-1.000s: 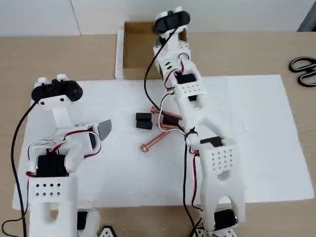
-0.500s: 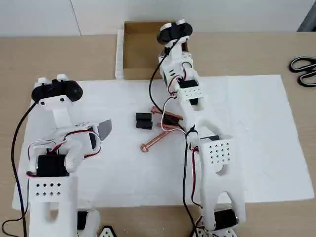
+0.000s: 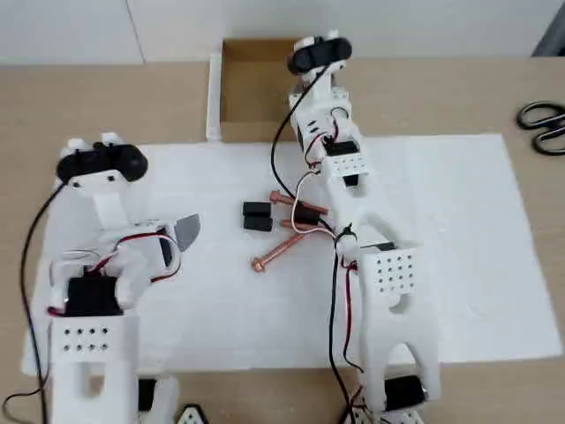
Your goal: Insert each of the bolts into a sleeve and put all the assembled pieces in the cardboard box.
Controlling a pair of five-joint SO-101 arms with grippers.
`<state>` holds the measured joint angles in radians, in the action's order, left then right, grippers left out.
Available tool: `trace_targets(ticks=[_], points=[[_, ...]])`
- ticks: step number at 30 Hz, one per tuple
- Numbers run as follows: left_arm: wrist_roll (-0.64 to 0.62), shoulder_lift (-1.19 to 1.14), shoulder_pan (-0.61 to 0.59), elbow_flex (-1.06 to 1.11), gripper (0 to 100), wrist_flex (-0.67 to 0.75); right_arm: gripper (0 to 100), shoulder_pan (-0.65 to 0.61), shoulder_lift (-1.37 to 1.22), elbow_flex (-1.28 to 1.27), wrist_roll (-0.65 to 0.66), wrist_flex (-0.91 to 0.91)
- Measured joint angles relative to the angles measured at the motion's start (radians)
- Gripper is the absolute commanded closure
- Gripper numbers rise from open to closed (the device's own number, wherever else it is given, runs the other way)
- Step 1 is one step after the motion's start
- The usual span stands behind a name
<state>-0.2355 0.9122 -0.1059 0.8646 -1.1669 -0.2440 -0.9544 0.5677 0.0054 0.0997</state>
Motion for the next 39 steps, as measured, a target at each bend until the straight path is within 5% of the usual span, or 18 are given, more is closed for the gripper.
trace_targets(ticks=[8,27,39], points=[[0.0,0.0,0.0,0.0,71,0.0,85.6,0.015,0.043,0.0,0.0,0.081],[-0.064,0.0,0.0,0.083,71,0.0,85.8,-0.069,0.606,0.002,0.0,1.091],[-0.292,0.0,0.0,0.42,71,0.468,85.8,-0.218,0.623,0.002,0.061,1.435]])
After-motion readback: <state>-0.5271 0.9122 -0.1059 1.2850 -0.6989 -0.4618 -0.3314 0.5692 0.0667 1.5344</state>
